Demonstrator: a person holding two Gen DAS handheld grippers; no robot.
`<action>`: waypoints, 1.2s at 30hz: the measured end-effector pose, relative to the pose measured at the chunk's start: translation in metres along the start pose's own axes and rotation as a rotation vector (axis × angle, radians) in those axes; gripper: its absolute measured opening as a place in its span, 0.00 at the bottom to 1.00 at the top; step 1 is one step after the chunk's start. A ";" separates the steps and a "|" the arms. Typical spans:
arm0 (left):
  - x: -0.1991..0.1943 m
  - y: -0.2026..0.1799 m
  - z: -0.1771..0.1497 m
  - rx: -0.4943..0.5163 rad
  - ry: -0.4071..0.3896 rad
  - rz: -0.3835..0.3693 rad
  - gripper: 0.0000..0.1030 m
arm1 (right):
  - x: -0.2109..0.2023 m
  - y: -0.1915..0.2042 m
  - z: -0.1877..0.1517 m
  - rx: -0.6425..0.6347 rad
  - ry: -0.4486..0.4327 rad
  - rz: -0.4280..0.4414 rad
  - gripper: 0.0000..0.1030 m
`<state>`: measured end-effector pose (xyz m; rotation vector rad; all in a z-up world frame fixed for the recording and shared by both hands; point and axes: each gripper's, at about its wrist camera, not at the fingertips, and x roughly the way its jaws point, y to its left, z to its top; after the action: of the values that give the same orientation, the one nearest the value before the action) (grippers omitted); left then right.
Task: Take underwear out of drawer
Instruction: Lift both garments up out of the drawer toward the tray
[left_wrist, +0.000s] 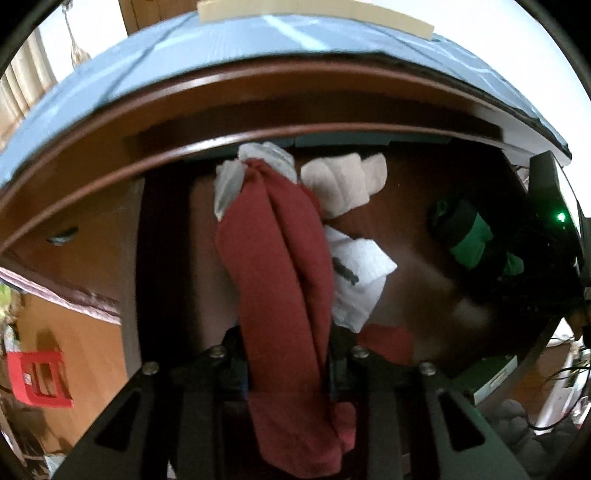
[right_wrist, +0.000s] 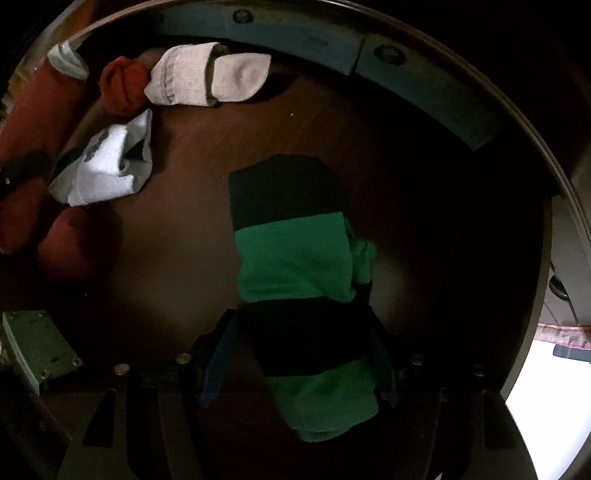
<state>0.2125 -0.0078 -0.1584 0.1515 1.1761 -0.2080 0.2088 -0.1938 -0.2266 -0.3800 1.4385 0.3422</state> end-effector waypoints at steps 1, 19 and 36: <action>-0.001 -0.003 0.001 0.008 -0.009 0.010 0.26 | 0.001 0.000 0.000 0.003 0.004 0.005 0.46; -0.028 0.009 -0.009 -0.096 -0.109 -0.160 0.26 | -0.012 -0.049 -0.034 0.488 -0.216 0.579 0.32; -0.057 -0.019 -0.009 -0.079 -0.200 -0.186 0.26 | -0.079 -0.032 -0.049 0.692 -0.553 0.770 0.32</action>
<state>0.1794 -0.0195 -0.1093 -0.0484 0.9976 -0.3325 0.1714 -0.2440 -0.1511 0.8017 1.0120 0.4853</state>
